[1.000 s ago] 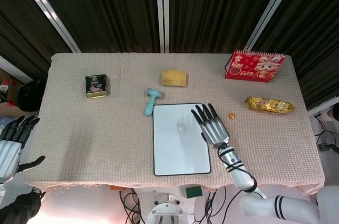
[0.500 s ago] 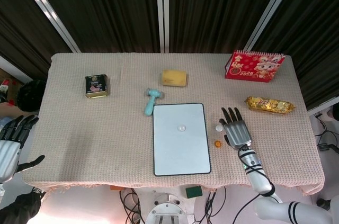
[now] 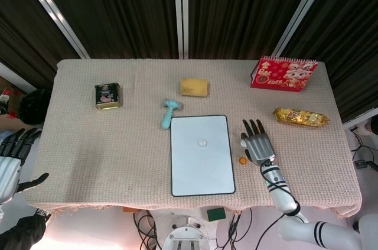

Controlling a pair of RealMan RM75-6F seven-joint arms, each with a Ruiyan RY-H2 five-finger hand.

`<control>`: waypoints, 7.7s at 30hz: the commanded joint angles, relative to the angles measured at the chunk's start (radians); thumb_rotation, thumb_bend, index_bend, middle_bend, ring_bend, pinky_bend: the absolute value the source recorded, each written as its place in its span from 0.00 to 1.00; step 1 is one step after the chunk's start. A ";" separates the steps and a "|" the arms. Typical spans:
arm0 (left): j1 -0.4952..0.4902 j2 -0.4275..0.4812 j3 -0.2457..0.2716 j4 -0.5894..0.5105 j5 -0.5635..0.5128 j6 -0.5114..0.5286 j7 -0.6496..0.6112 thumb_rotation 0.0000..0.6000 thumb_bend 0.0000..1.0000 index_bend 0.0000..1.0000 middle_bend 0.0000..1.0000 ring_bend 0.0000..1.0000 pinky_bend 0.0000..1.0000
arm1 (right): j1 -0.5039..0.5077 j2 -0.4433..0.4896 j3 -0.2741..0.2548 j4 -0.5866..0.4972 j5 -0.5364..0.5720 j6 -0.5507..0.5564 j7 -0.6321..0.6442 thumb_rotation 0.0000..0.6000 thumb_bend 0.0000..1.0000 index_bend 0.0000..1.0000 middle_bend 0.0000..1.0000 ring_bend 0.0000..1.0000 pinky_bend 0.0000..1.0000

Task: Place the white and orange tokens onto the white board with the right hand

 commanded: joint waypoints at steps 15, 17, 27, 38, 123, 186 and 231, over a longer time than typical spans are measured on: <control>-0.001 0.003 -0.003 0.006 -0.012 -0.004 -0.016 1.00 0.09 0.09 0.07 0.00 0.11 | 0.009 -0.027 0.010 0.025 0.001 0.012 0.003 1.00 0.39 0.49 0.00 0.00 0.00; -0.001 0.003 -0.003 0.006 -0.012 -0.004 -0.015 1.00 0.09 0.09 0.07 0.00 0.11 | 0.012 -0.023 0.011 0.011 -0.012 0.018 0.005 1.00 0.40 0.49 0.00 0.00 0.00; -0.007 0.001 -0.003 0.002 -0.015 -0.017 -0.006 1.00 0.09 0.09 0.07 0.00 0.11 | 0.098 -0.062 0.051 -0.051 0.002 -0.036 -0.095 1.00 0.39 0.49 0.00 0.00 0.00; -0.007 0.005 -0.007 0.018 -0.027 -0.017 -0.039 1.00 0.09 0.09 0.07 0.00 0.11 | 0.163 -0.163 0.070 0.025 0.078 -0.066 -0.179 1.00 0.39 0.49 0.00 0.00 0.00; -0.003 0.003 0.003 -0.001 -0.002 -0.006 -0.007 1.00 0.09 0.10 0.07 0.00 0.11 | -0.081 0.123 -0.173 -0.191 -0.108 0.166 -0.014 1.00 0.35 0.37 0.00 0.00 0.00; -0.001 0.006 -0.004 0.009 -0.021 -0.008 -0.027 1.00 0.09 0.10 0.07 0.00 0.11 | 0.056 -0.114 0.014 -0.125 -0.149 -0.030 -0.142 1.00 0.39 0.50 0.00 0.00 0.00; -0.007 0.005 0.001 0.001 -0.008 -0.018 -0.012 1.00 0.09 0.10 0.07 0.00 0.11 | -0.020 0.061 0.071 -0.023 0.023 0.091 -0.022 1.00 0.35 0.27 0.00 0.00 0.00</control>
